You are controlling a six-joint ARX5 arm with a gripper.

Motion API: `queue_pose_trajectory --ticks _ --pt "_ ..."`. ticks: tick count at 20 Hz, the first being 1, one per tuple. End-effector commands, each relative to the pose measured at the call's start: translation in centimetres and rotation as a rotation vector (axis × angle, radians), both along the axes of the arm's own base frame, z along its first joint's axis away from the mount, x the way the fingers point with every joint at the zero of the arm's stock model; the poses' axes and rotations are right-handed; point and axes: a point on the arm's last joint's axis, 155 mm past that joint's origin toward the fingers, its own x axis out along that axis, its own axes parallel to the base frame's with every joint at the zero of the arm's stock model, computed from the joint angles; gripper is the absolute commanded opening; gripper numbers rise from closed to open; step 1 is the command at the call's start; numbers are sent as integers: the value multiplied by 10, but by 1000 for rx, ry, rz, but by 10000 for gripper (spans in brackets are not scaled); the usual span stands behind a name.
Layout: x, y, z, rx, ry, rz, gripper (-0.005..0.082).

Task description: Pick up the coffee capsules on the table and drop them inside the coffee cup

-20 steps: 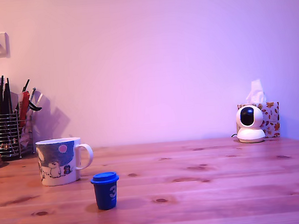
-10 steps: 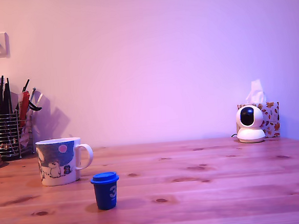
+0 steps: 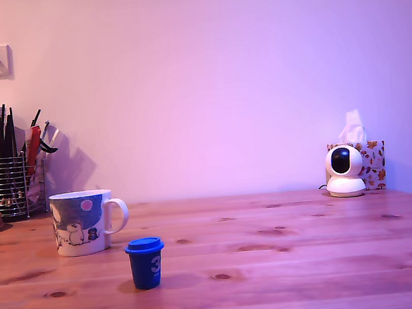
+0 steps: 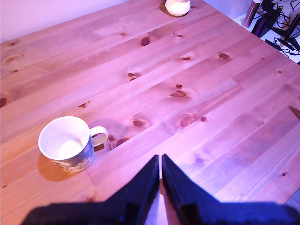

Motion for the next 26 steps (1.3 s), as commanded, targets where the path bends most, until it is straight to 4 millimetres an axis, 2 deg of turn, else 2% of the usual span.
queue_pose_trajectory --ticks 1,6,9,12,14,19,26 --pt "-1 0 -9 13 11 -7 -23" --pt "2 -2 -7 12 -4 -12 -23" --pt "16 -12 -3 20 -55 -40 -23" --pt "22 -21 -12 64 -68 -106 -23" --pt "21 -24 -24 72 -55 -129 -23" --pt "12 -23 -77 91 -19 -153 -23" --pt "-13 -28 -121 53 -35 -249 -23"
